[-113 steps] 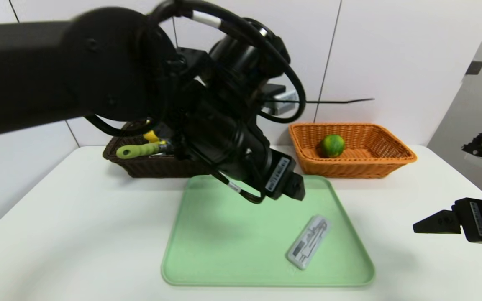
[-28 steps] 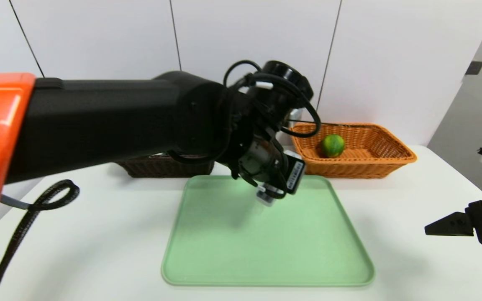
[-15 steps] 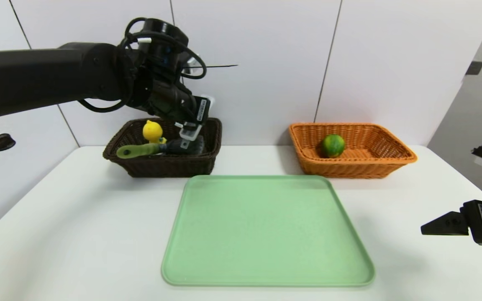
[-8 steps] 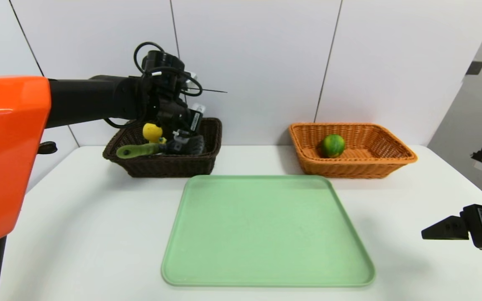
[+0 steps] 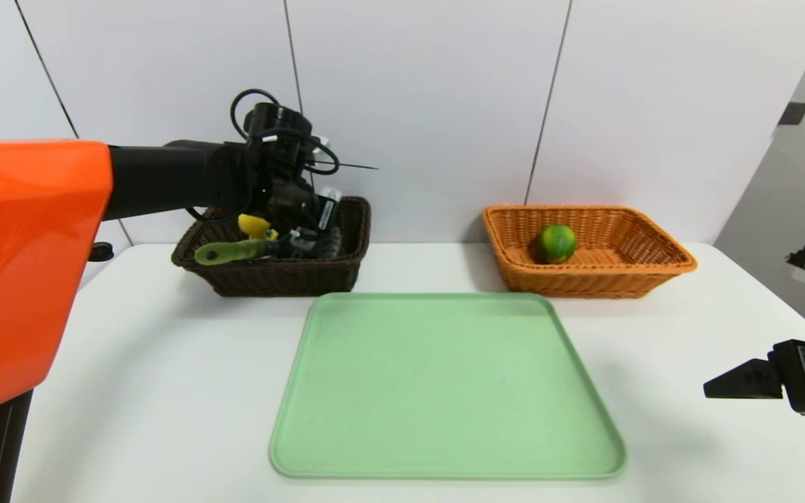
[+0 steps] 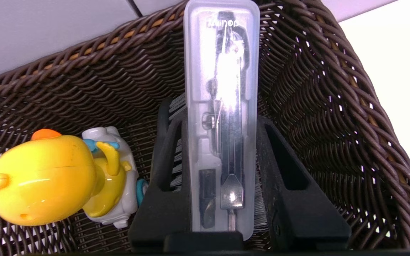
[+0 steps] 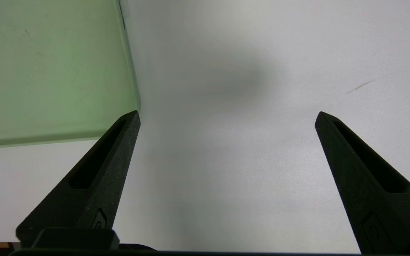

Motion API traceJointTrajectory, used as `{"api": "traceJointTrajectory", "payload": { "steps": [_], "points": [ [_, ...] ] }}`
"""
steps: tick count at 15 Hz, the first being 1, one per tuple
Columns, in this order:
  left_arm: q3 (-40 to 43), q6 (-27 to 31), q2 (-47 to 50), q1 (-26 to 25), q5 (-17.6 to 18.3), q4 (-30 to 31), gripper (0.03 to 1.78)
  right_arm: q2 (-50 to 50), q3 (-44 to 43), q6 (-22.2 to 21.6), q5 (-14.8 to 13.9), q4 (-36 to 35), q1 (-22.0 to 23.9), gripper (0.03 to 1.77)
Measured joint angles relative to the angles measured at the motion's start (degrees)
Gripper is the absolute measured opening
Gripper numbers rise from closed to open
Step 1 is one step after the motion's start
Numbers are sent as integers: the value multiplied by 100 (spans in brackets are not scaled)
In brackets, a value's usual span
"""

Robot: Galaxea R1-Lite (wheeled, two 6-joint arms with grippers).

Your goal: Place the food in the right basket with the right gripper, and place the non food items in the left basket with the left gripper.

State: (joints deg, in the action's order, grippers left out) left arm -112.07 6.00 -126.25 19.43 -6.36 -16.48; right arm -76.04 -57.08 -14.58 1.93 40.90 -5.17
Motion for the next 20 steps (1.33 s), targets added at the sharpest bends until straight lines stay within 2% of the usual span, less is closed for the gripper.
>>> {"api": "traceJointTrajectory", "payload": {
  "steps": [1, 2, 5, 8, 12, 15, 17, 18, 20],
  "points": [
    [0, -5, -16, 0, 0, 4, 56, 0, -2, -2, 0, 2, 0, 170],
    [0, -7, -27, 0, 2, 4, 63, 0, -2, -2, 0, 2, 0, 170],
    [0, -13, -40, -1, 2, -9, 99, -6, -11, -2, -4, 0, -6, 170],
    [0, -44, 1, -9, 4, -16, 122, 0, -13, -2, -4, 2, -9, 170],
    [0, -149, 524, -39, 6, -272, 141, 35, -77, 9, -13, -16, -9, 170],
    [13, -352, 1340, 13, 0, -1137, 150, 57, -216, 56, -15, -28, -9, 170],
    [88, -803, 2041, 197, 4, -2105, 155, 111, -424, 111, 83, -52, -20, 170],
    [176, -1015, 2384, 295, 15, -2575, 157, 174, -527, 199, 212, -55, -28, 170],
    [755, -1236, 3256, 468, 26, -3333, 160, 411, -668, 538, 683, -79, -45, 170]
  ]
}}
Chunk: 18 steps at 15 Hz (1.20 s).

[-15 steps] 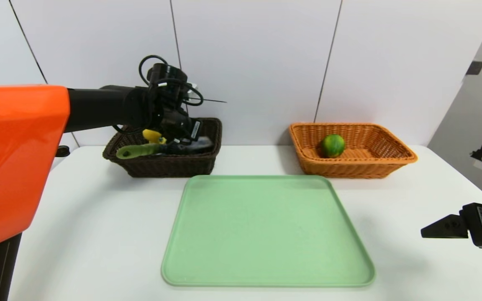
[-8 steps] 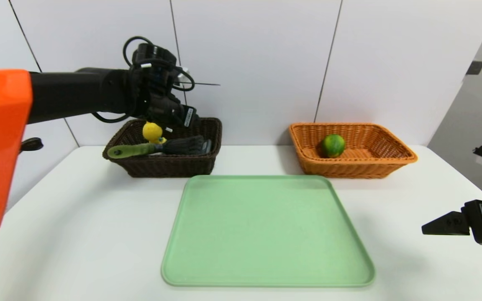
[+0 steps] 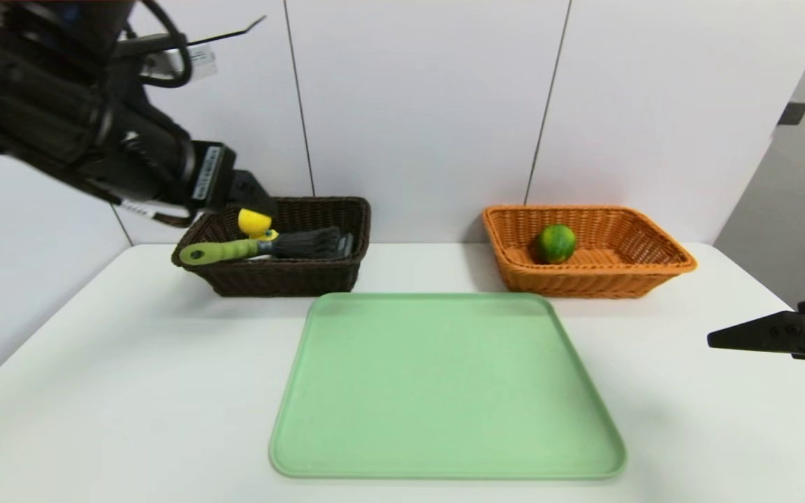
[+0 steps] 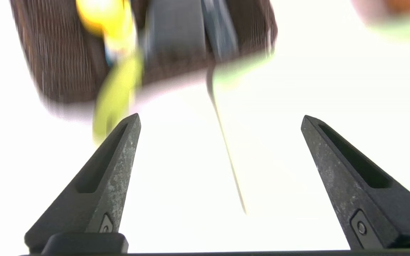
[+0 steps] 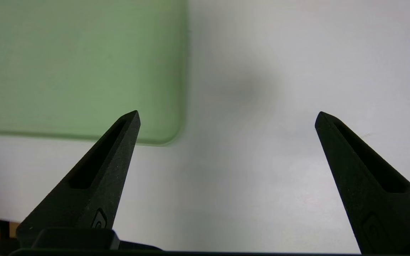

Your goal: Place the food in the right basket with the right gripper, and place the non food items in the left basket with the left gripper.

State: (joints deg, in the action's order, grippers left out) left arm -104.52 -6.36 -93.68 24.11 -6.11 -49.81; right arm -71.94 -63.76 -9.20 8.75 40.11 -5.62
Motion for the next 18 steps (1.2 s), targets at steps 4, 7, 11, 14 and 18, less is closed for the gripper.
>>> {"api": "traceJointTrajectory", "payload": {
  "steps": [4, 7, 11, 14, 18],
  "points": [
    [2282, 61, 1991, 177, -106, 263, 164, 562, 560, 816, 926, -1123, -2, 170],
    [3589, 304, 3515, -300, -260, 602, 166, 1017, 1429, 1532, 742, -2470, 35, 170],
    [4786, 500, 5326, -1368, -45, 729, 167, 1866, 2211, 1634, 76, -2743, 66, 170],
    [5238, 533, 6424, -1814, 432, 458, 168, 2765, 2851, 1614, -234, -2738, 83, 170],
    [5756, 555, 7506, -2188, 538, 218, 169, 4187, 3608, 1595, -410, -2660, 85, 170]
  ]
}}
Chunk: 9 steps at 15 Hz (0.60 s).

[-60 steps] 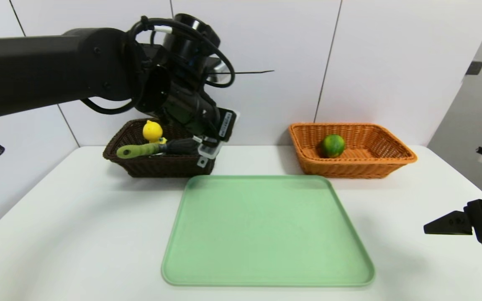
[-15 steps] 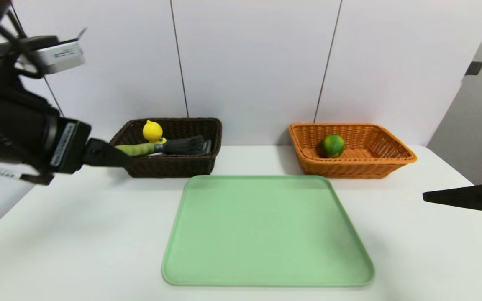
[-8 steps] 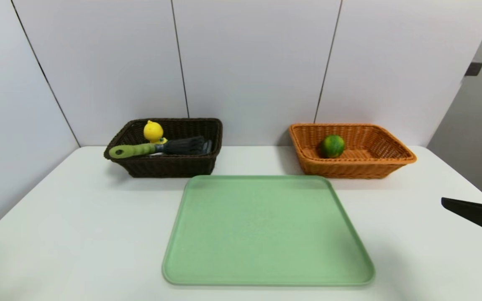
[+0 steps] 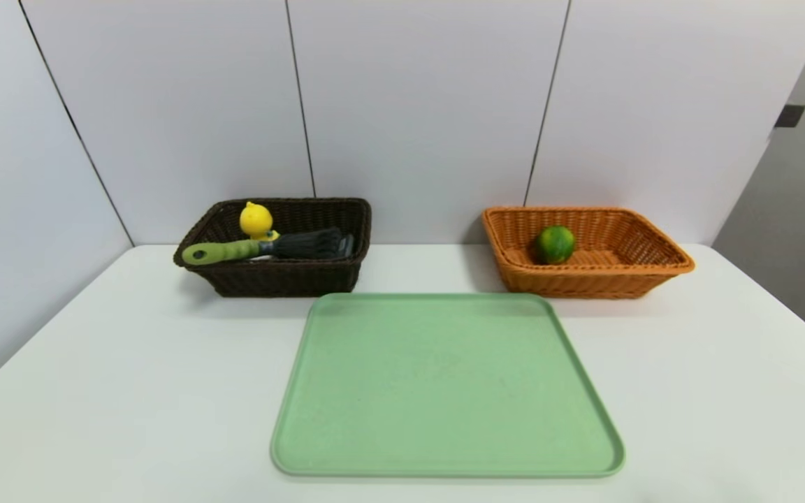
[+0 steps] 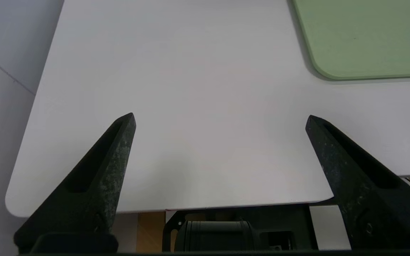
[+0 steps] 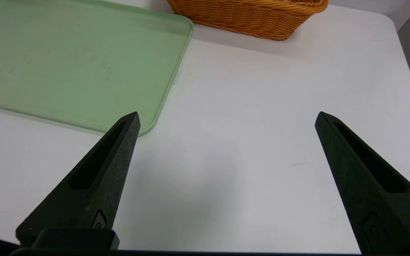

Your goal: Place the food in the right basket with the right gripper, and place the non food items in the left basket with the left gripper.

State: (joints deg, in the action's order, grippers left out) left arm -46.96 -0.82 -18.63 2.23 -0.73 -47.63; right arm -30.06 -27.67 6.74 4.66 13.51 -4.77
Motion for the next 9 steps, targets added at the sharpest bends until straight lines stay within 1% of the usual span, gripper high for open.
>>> {"api": "traceJointTrajectory", "payload": {
  "steps": [1, 2, 3, 4, 5, 6, 8, 9],
  "points": [
    [132, 35, 212, -166, 7, -16, 169, 366, 174, -18, -96, 112, 9, 170],
    [278, 102, 419, -276, 5, -38, 169, 689, 345, -51, -277, 274, 11, 170],
    [374, 163, 599, -313, 10, -46, 169, 947, 505, -162, -611, 399, 20, 170],
    [463, 227, 755, -328, 11, -44, 169, 1104, 601, -347, -1000, 418, 28, 170],
    [549, 318, 883, -330, 21, -18, 169, 1212, 646, -443, -1303, 344, 39, 170],
    [597, 346, 964, -328, 33, -2, 169, 1297, 675, -451, -1428, 311, 85, 170],
    [719, 362, 1073, -272, 119, -2, 169, 1449, 701, -394, -1430, 328, 417, 170],
    [816, 432, 1119, -265, 222, 17, 169, 1521, 709, -339, -1425, 313, 556, 170]
  ]
}}
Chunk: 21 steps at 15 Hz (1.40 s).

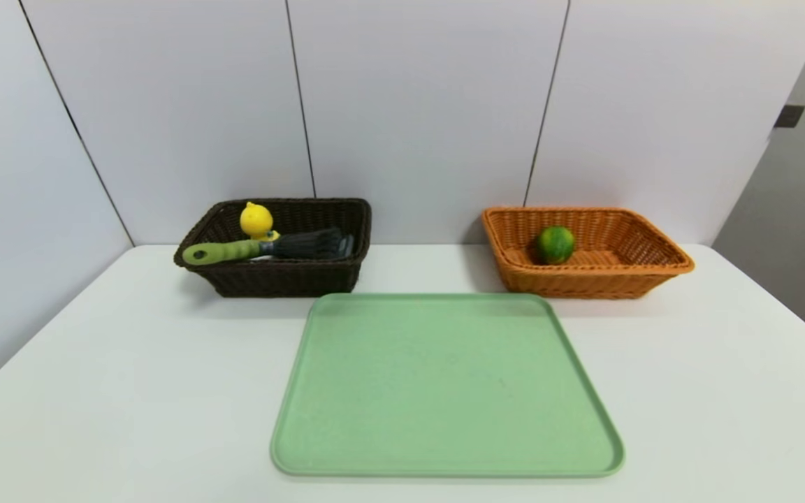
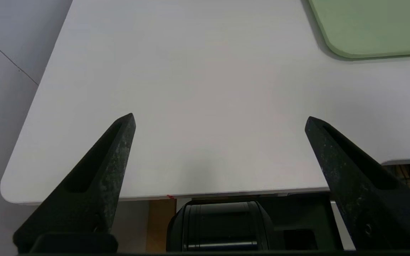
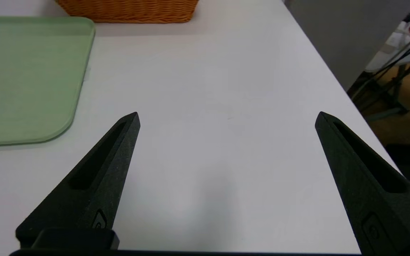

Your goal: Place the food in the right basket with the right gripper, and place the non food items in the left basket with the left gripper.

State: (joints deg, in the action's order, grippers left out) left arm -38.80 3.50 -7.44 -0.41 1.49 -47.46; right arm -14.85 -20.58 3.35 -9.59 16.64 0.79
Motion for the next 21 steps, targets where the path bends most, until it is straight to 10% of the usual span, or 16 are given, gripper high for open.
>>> {"api": "traceJointTrajectory", "payload": {
  "steps": [6, 13, 21],
  "points": [
    [534, 46, 640, 6, 16, 374, 169, 1047, 245, 28, 889, -199, -50, 170],
    [1023, 104, 744, 11, 5, 1773, 169, 1482, 1996, 210, 957, -3752, -77, 170],
    [3594, 755, 744, 9, -41, 5677, 169, 1492, 2055, 100, 986, -1631, -82, 170]
  ]
}}
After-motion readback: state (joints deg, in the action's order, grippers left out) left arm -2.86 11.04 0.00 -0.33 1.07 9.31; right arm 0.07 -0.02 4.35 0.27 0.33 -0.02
